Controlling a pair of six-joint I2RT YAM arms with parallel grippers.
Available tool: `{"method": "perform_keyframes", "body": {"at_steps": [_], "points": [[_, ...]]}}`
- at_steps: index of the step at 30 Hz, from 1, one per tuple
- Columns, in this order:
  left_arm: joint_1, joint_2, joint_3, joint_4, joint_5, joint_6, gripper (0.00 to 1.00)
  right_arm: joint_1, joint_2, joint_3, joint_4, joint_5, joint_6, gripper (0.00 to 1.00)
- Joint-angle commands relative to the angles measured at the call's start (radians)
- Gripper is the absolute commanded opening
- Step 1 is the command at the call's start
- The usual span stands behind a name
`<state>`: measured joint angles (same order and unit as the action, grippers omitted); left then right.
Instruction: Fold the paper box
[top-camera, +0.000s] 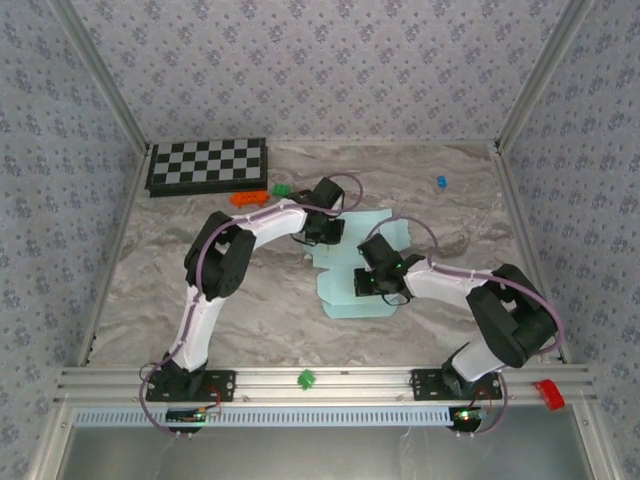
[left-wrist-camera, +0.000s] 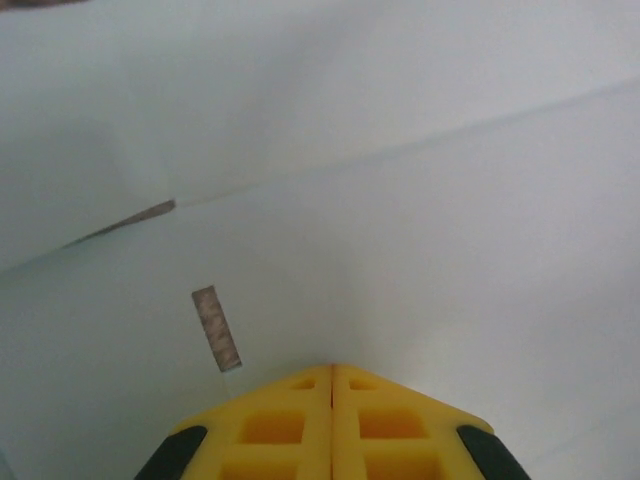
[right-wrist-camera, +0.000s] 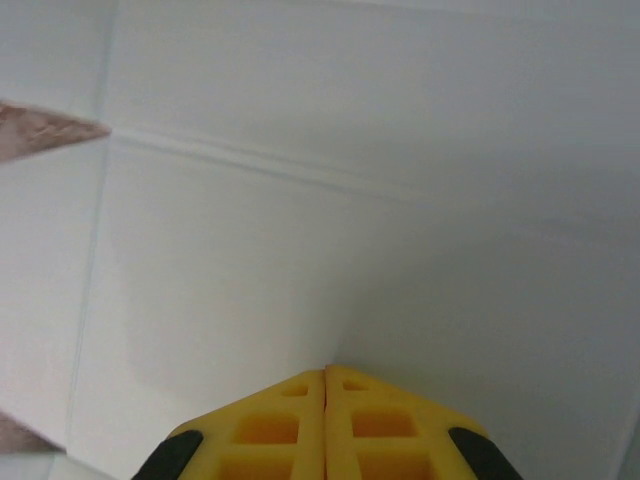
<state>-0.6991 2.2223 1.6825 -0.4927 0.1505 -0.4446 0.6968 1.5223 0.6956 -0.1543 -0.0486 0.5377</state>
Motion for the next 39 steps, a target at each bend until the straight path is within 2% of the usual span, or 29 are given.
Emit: {"method": "perform_keyframes", "body": {"at_steps": [1,9,17,23,32,39], "points": [[0.004,0.047,0.039,-0.064,0.071,0.044,0.09,0.035,0.041,0.001,-0.019,-0.016,0.06,0.08],[0.01,-0.053,0.053,-0.089,0.069,0.037,0.14,0.031,-0.056,0.073,-0.104,0.048,0.048,0.08],[0.034,-0.127,0.093,-0.095,0.07,0.004,0.19,-0.119,-0.032,0.119,-0.049,0.001,-0.014,0.08],[0.049,-0.079,0.177,-0.145,-0.008,-0.017,0.26,-0.198,0.072,0.185,0.006,-0.082,-0.019,0.07],[0.06,0.077,0.382,-0.258,-0.104,-0.003,0.37,-0.216,0.187,0.215,0.05,-0.071,0.002,0.05],[0.072,0.115,0.407,-0.268,-0.136,-0.003,0.46,-0.221,0.235,0.211,0.059,-0.061,0.01,0.04]]}}
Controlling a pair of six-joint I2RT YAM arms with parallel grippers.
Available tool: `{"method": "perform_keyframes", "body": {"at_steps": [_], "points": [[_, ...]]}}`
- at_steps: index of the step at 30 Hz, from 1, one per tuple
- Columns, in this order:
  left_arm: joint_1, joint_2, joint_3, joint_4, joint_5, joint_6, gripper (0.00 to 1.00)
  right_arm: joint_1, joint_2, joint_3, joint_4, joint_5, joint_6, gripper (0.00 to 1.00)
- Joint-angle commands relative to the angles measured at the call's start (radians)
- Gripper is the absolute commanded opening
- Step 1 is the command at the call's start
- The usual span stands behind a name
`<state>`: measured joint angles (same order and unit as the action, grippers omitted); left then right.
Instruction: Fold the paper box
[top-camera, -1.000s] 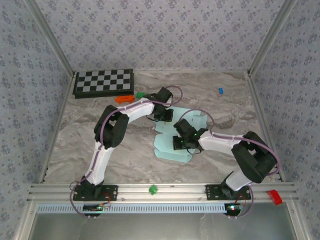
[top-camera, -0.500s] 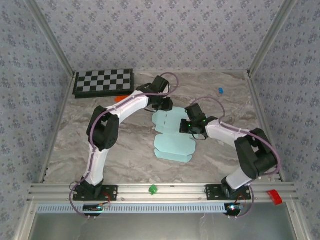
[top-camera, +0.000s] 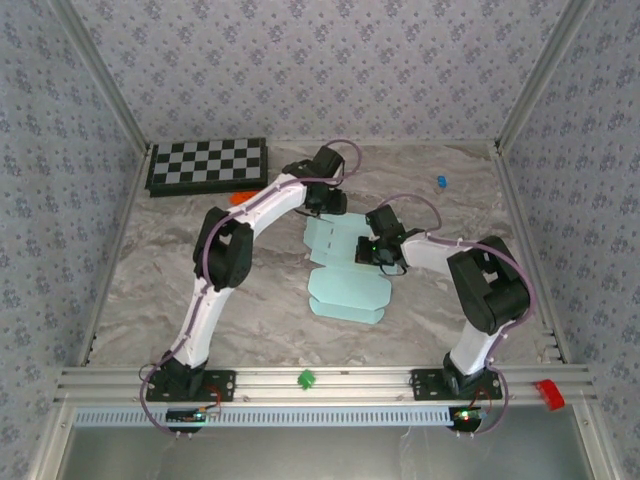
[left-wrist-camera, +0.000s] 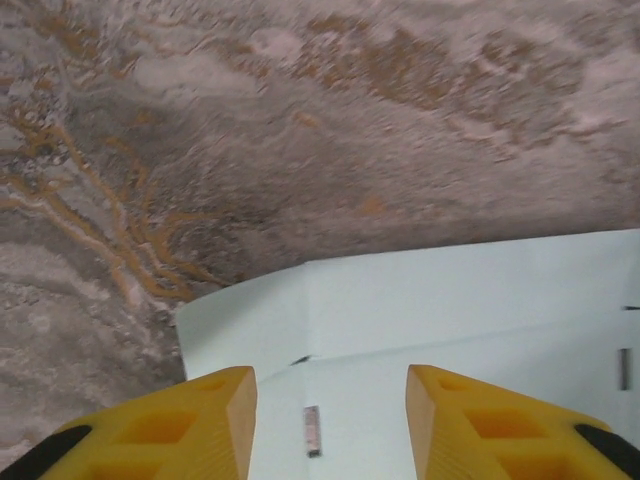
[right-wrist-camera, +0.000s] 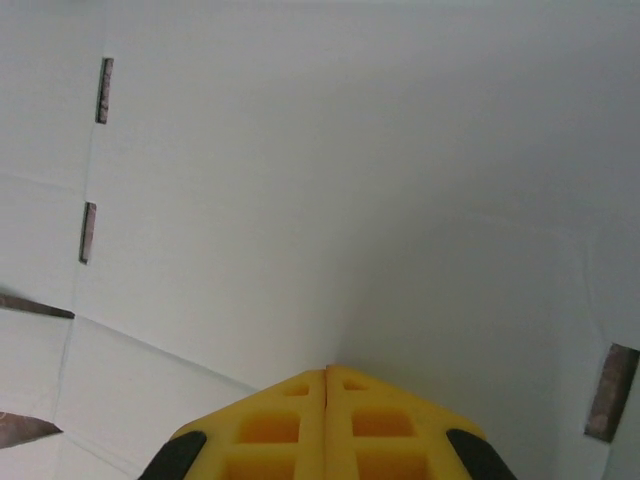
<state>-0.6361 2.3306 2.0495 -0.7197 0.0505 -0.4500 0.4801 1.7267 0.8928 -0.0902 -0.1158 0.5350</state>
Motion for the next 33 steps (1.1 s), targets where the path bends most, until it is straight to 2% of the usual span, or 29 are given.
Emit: {"method": "perform_keyframes", "body": {"at_steps": [1,25,33], "points": [[0.011,0.009,0.04,-0.041,-0.04,0.005,0.47,-0.004,0.035,0.011,-0.004,0.008,0.014,0.04],[0.032,0.095,0.084,-0.07,-0.061,0.005,0.52,-0.002,0.062,0.002,0.009,-0.007,0.022,0.04],[0.031,0.063,0.053,-0.014,0.002,0.019,0.48,-0.001,0.065,0.004,0.006,-0.011,0.023,0.04]]}}
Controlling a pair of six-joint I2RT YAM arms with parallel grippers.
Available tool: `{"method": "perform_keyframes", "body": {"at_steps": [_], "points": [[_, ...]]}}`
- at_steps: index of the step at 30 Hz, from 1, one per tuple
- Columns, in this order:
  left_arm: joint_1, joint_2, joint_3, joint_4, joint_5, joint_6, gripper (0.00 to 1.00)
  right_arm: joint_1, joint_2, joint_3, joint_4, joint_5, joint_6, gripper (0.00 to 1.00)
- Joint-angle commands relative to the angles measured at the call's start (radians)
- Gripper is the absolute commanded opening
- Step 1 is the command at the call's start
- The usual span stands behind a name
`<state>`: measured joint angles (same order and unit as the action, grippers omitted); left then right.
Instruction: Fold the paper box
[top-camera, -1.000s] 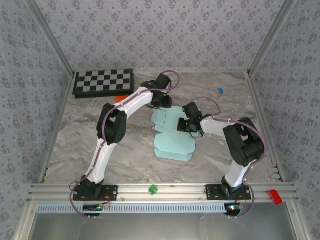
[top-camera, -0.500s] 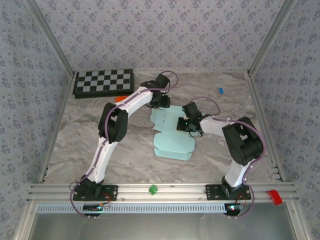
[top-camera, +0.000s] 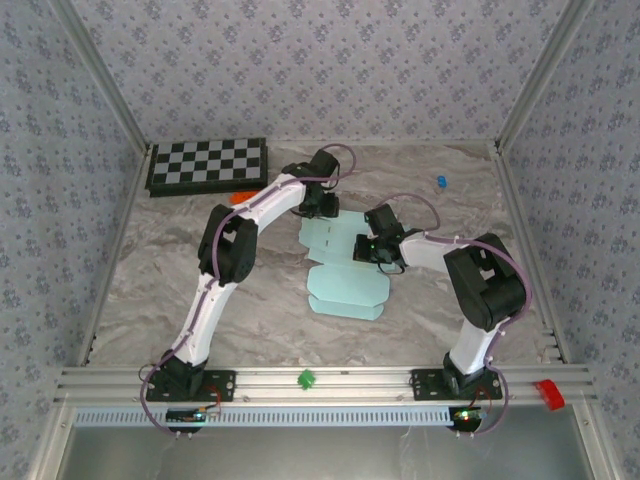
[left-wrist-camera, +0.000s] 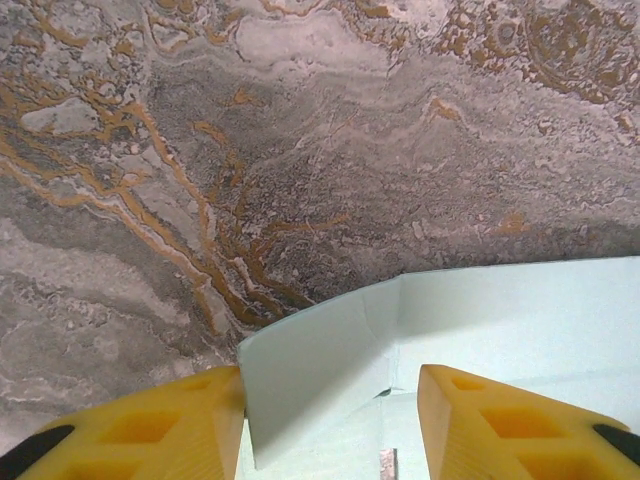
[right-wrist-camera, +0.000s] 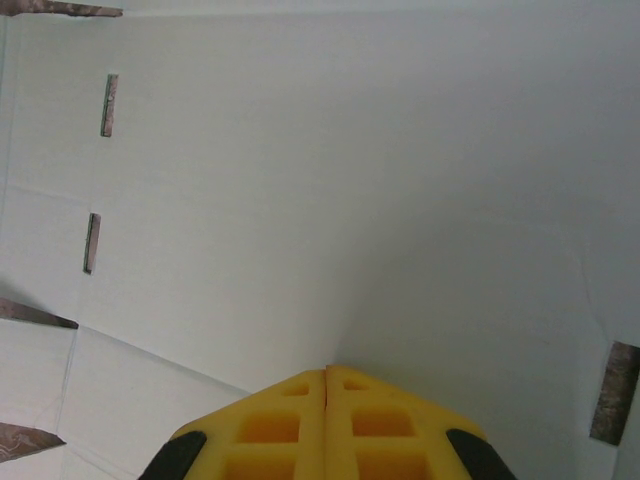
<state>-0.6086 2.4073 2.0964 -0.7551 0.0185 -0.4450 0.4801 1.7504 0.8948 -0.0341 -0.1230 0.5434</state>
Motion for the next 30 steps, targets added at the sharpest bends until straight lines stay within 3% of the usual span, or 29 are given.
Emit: {"method": "perform_keyframes", "body": {"at_steps": [1,11,23,30], "points": [[0.003,-0.022,-0.003,0.035,0.043,0.015,0.47,-0.001,0.041,0.001,-0.049,-0.005,0.014,0.04],[-0.011,-0.067,-0.056,0.122,0.085,0.045,0.44,0.003,0.052,0.01,-0.056,-0.005,0.01,0.04],[-0.033,-0.085,-0.062,0.151,0.054,0.082,0.44,0.009,0.067,0.017,-0.059,-0.015,-0.002,0.04],[-0.041,-0.079,-0.065,0.184,0.113,0.111,0.41,0.01,0.077,0.021,-0.06,-0.02,-0.011,0.03]]}}
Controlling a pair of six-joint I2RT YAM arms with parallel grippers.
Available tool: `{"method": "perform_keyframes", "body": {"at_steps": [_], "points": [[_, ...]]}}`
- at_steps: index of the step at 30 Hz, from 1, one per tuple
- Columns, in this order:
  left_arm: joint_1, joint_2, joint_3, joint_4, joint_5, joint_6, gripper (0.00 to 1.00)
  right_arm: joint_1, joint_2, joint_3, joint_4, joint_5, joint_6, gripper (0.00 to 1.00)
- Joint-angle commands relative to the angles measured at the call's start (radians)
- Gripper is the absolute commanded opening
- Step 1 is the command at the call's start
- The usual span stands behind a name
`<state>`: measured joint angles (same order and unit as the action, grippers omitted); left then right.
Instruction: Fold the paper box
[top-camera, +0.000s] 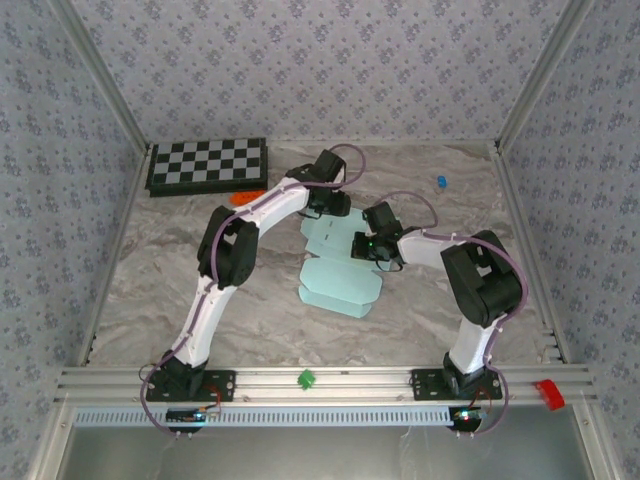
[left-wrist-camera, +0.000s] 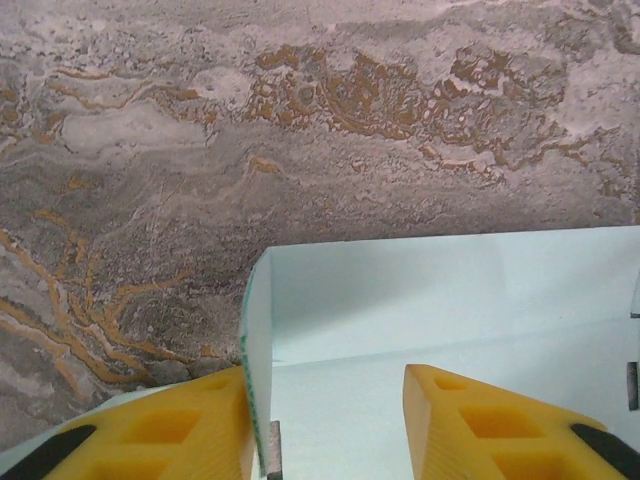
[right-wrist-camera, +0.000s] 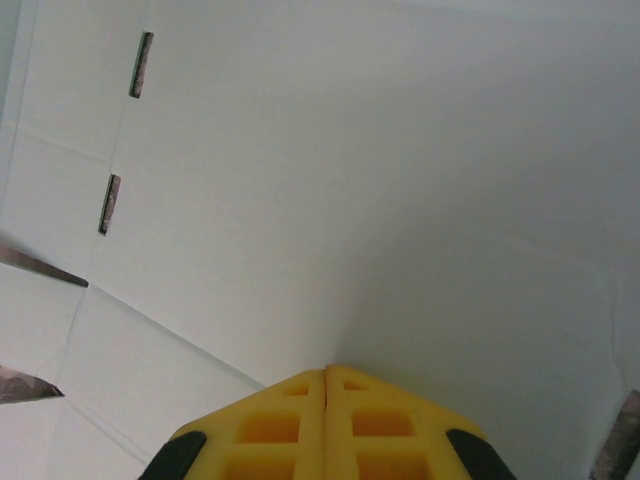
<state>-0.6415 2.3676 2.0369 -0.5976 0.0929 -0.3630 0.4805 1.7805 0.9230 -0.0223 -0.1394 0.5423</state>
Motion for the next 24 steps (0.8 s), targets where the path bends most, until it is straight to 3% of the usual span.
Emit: {"method": "perform_keyframes", "body": {"at_steps": [1,11,24], "points": [[-0.01,-0.037,-0.006,0.031,0.046,0.031,0.4,0.01,0.048,-0.007,-0.071,-0.007,-0.011,0.03],[-0.011,-0.001,-0.001,0.039,0.118,0.025,0.37,0.012,0.053,-0.003,-0.079,-0.007,-0.025,0.03],[0.011,0.006,-0.015,0.048,0.191,-0.002,0.43,0.012,0.045,0.005,-0.104,0.006,-0.046,0.03]]}}
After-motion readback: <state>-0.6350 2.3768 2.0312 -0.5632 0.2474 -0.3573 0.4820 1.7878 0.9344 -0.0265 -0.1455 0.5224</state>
